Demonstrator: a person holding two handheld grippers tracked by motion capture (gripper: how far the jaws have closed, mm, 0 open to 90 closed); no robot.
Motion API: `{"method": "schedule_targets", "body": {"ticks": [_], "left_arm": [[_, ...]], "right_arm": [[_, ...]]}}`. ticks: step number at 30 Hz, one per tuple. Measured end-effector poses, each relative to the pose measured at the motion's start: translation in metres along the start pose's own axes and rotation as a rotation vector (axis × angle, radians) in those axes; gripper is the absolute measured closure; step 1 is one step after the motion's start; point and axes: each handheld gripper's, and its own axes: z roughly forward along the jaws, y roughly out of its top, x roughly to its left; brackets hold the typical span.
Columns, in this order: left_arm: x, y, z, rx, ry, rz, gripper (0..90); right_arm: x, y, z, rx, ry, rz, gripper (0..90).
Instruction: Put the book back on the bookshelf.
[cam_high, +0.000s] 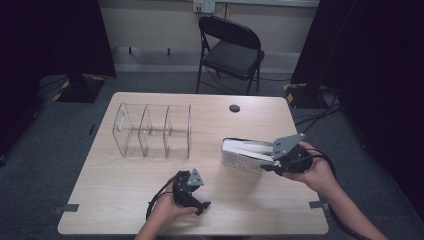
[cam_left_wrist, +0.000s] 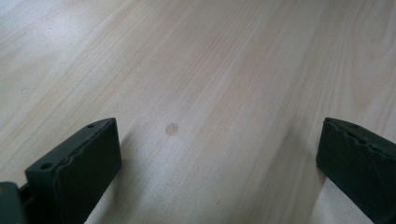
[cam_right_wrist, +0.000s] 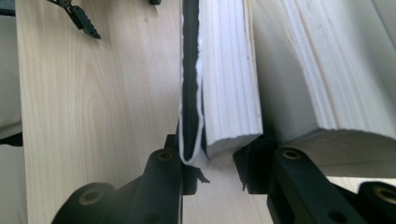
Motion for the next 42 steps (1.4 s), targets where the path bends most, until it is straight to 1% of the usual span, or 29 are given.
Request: {"method": "schedule_targets", "body": {"ticks": [1,2,3,6,7,9,12,13,17,19,20,21,22,25,27,31,32,34,38,40,41,42], "left_arm": [[0.0,0.0,0.0,0.0,0.0,0.0,0.0],[0.0,-0.001,0.001,-0.017,-0.002,-0.007,0.0],[0.0,-0.002,0.0,-0.019,-0.001,0.001,0.0],[0.001,-0.003,0.001,-0.039,-0.003,0.002,0.0],[0.001,-0.003,0.001,-0.039,-0.002,0.002,0.0],[0.0,-0.003,0.002,-0.046,0.005,-0.005,0.0],[0.0,-0.003,0.002,-0.039,0.011,-0.004,0.0],[0.0,-0.003,0.002,-0.039,0.011,-0.004,0.0],[0.0,-0.003,0.002,-0.038,0.012,-0.004,0.0],[-0.001,-0.003,0.002,-0.043,0.011,-0.009,0.0],[-0.001,-0.003,0.002,-0.043,0.011,-0.009,0.0],[-0.001,-0.003,0.002,-0.043,0.011,-0.009,0.0],[-0.001,-0.003,0.002,-0.042,0.012,-0.009,0.0],[0.0,-0.003,0.002,-0.038,0.012,-0.004,0.0],[0.0,-0.003,0.002,-0.039,0.012,-0.004,0.0],[-0.001,-0.003,0.002,-0.042,0.01,-0.007,0.0],[-0.001,-0.003,0.002,-0.04,0.011,-0.007,0.0],[-0.001,-0.002,0.002,-0.041,0.013,-0.01,0.0],[-0.001,-0.002,0.002,-0.04,0.013,-0.011,0.0],[-0.001,-0.002,0.002,-0.039,0.014,-0.01,0.0],[-0.002,-0.002,0.002,-0.045,0.013,-0.018,0.0],[-0.002,-0.002,0.002,-0.045,0.014,-0.017,0.0]], "right_arm": [[0.0,0.0,0.0,0.003,0.001,0.002,72.1],[-0.001,0.0,0.0,0.003,0.002,0.005,72.1],[-0.002,0.0,0.0,0.001,0.004,0.013,72.1],[-0.006,-0.001,0.0,-0.004,0.011,0.038,72.0],[-0.007,-0.001,0.0,-0.006,0.012,0.04,71.8],[-0.008,-0.001,0.0,-0.007,0.021,0.071,71.0],[-0.009,0.001,0.0,0.002,0.032,0.086,69.1],[-0.009,0.002,0.0,0.01,0.033,0.107,68.5],[-0.011,0.003,0.0,0.014,0.04,0.148,69.4],[-0.009,0.005,0.0,0.032,0.01,0.1,72.0],[-0.009,0.007,0.0,0.037,0.011,0.086,72.1],[-0.009,0.007,0.0,0.037,0.011,0.086,72.1],[-0.008,0.008,0.0,0.035,0.022,0.076,72.3],[-0.005,0.009,0.0,0.038,0.016,0.047,72.4],[-0.003,0.007,-0.001,0.029,0.02,0.04,72.4],[0.0,0.004,-0.005,0.01,0.047,0.046,72.8],[0.002,0.004,-0.007,0.01,0.059,0.049,73.1],[0.004,0.003,-0.011,0.009,0.082,0.034,73.6],[0.007,0.001,-0.017,0.011,0.119,0.028,74.2],[0.007,0.0,-0.017,0.01,0.12,0.026,74.4],[0.007,-0.001,-0.018,0.017,0.13,0.042,74.4],[0.006,-0.001,-0.018,0.013,0.131,0.039,74.3]]}}
